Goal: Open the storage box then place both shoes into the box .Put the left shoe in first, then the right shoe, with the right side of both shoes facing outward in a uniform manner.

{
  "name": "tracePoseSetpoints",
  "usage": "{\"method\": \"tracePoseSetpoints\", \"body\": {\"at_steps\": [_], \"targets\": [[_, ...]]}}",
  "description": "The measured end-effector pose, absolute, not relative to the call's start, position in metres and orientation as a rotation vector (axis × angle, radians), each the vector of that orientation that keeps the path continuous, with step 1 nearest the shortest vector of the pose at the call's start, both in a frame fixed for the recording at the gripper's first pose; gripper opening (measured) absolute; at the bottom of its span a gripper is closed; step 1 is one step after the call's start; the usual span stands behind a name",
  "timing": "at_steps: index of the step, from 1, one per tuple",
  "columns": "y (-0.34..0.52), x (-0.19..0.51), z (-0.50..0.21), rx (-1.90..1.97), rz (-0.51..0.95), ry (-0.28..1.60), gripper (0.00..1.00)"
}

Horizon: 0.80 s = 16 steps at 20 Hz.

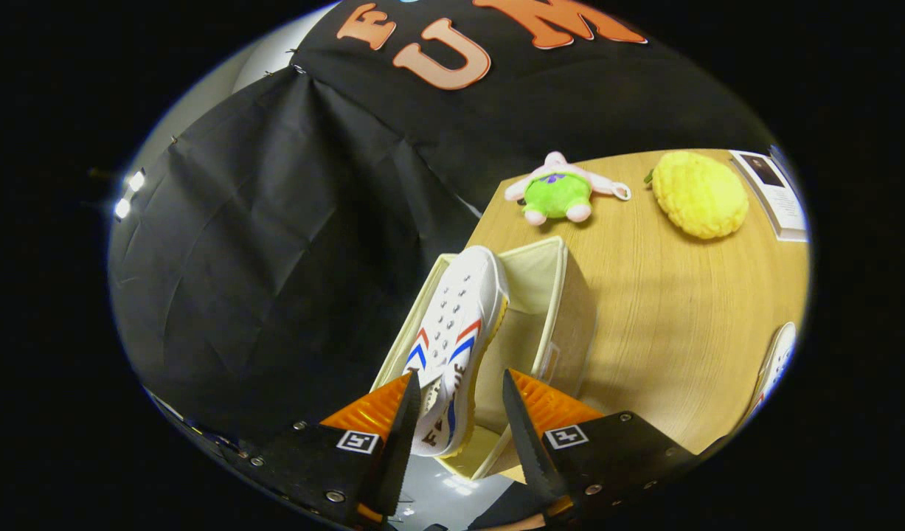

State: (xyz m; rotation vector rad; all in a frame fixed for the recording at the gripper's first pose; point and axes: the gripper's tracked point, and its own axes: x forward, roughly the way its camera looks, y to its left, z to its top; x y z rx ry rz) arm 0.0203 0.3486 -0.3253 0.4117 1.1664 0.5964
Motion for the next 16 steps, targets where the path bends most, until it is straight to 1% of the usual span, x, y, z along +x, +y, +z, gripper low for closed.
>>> {"method": "tracePoseSetpoints", "body": {"at_steps": [7, 11, 16], "targets": [[0.377, 0.027, -0.32, 0.358, 0.622, 1.069, 0.65], [0.39, 0.042, -0.325, 0.337, 0.587, 1.054, 0.65], [0.392, 0.057, -0.328, 0.383, 0.584, 1.028, 0.65]]}}
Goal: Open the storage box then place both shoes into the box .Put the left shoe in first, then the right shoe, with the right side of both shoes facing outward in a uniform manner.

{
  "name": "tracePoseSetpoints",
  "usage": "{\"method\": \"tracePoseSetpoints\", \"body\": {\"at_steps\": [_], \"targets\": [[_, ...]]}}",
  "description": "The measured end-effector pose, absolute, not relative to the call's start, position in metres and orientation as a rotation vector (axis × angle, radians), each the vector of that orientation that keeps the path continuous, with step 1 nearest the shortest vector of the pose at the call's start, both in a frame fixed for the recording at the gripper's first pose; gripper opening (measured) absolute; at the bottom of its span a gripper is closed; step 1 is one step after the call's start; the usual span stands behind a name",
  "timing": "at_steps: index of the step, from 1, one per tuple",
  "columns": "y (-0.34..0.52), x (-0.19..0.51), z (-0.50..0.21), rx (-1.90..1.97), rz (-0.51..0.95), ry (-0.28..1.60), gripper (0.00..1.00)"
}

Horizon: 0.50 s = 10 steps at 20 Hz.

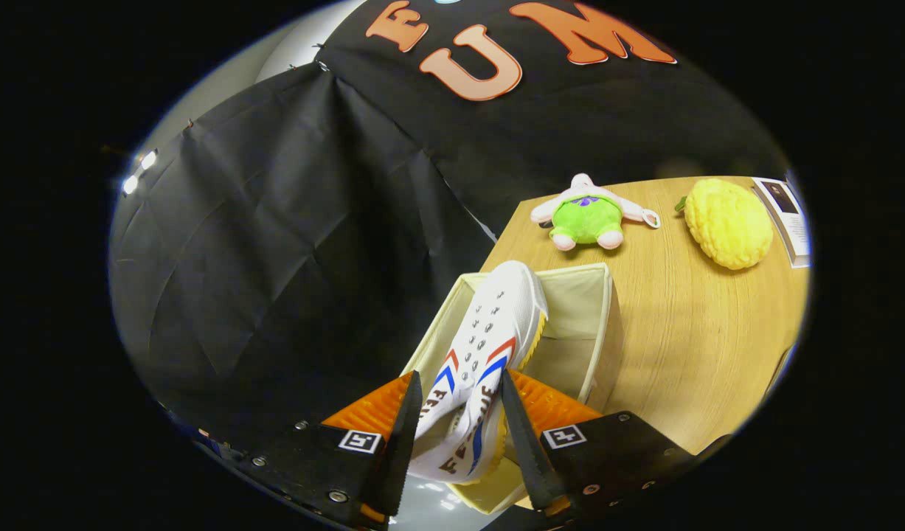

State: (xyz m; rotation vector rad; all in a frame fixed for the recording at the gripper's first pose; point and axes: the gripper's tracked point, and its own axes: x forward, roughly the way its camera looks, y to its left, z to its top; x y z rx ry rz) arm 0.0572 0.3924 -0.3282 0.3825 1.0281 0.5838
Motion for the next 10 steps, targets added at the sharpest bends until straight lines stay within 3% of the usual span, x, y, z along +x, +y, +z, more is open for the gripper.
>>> {"method": "tracePoseSetpoints", "body": {"at_steps": [4, 7, 10], "targets": [[0.375, 0.059, -0.359, 0.191, 0.545, 1.035, 0.49], [0.375, 0.06, -0.353, 0.19, 0.555, 0.99, 0.31], [0.369, 0.06, -0.333, 0.281, 0.566, 0.991, 0.31]]}}
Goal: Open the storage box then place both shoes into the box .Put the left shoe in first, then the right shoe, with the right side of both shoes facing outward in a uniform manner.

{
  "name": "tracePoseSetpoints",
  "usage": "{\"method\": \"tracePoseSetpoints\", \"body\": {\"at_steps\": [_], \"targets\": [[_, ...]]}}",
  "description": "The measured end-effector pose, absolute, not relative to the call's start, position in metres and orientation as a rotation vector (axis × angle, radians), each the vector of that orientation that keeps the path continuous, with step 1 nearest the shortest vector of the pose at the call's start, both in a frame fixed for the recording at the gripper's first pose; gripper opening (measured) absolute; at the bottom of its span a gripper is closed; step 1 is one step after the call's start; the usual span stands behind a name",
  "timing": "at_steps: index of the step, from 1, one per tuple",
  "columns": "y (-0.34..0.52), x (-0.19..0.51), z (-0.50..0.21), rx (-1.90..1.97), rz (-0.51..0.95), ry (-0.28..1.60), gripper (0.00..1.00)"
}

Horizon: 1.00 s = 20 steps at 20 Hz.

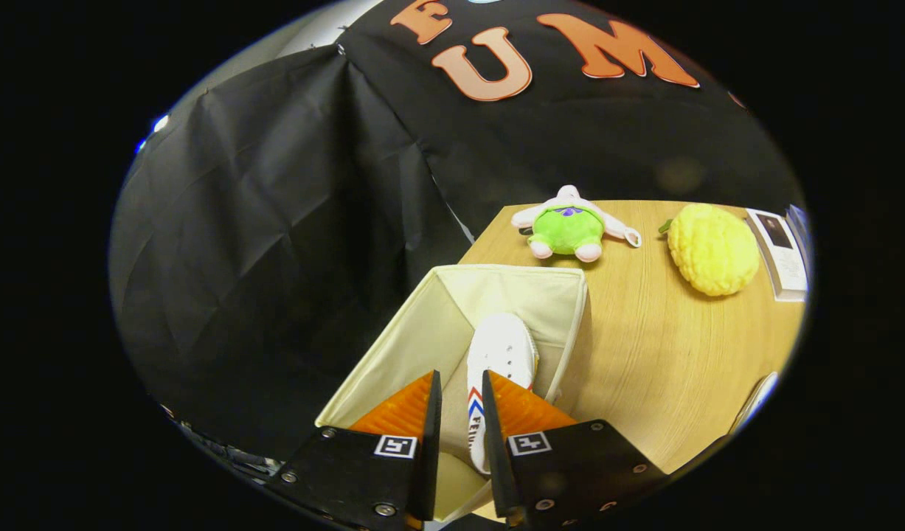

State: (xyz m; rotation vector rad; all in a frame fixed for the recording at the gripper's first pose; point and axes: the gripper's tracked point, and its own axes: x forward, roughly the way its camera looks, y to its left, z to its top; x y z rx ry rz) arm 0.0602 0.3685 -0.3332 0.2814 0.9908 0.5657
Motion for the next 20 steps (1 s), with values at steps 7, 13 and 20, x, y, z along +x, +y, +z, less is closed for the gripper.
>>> {"method": "tracePoseSetpoints", "body": {"at_steps": [7, 13, 20], "targets": [[0.255, 0.058, -0.301, 0.254, 0.459, 0.922, 0.73], [0.139, 0.038, -0.322, 0.109, 0.321, 0.961, 0.94], [0.012, -0.006, -0.375, -0.005, 0.13, 1.099, 0.97]]}}
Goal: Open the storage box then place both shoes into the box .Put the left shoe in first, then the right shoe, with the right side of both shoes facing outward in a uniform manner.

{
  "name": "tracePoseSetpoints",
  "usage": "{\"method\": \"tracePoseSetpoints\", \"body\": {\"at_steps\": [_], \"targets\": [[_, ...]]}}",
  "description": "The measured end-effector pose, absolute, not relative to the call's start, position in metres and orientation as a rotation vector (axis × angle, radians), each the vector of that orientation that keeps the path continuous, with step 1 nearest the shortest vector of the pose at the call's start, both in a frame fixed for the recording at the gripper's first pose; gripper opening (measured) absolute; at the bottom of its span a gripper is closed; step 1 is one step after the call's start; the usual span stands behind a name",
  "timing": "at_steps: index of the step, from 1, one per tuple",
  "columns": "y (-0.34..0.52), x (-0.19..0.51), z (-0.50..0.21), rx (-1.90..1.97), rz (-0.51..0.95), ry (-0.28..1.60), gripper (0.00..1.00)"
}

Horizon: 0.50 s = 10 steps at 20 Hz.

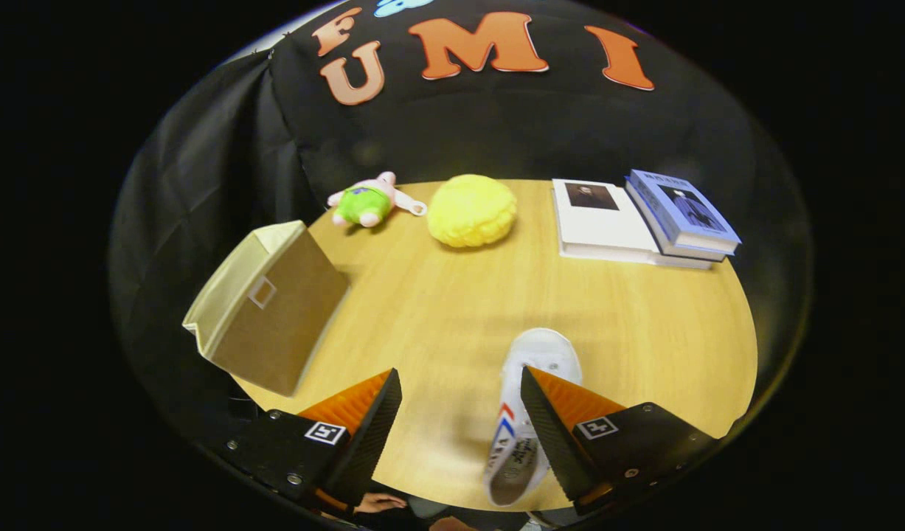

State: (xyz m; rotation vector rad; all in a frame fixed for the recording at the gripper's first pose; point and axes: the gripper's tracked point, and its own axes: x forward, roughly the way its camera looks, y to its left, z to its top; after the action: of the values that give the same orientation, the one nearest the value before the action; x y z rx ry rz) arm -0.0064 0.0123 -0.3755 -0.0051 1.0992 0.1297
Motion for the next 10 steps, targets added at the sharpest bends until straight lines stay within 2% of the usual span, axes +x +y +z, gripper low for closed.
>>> {"method": "tracePoseSetpoints", "body": {"at_steps": [4, 10], "targets": [[-0.024, -0.039, -0.4, 0.047, 0.083, 1.191, 0.98], [-0.048, -0.059, -0.426, 0.108, 0.028, 1.264, 0.87]]}}
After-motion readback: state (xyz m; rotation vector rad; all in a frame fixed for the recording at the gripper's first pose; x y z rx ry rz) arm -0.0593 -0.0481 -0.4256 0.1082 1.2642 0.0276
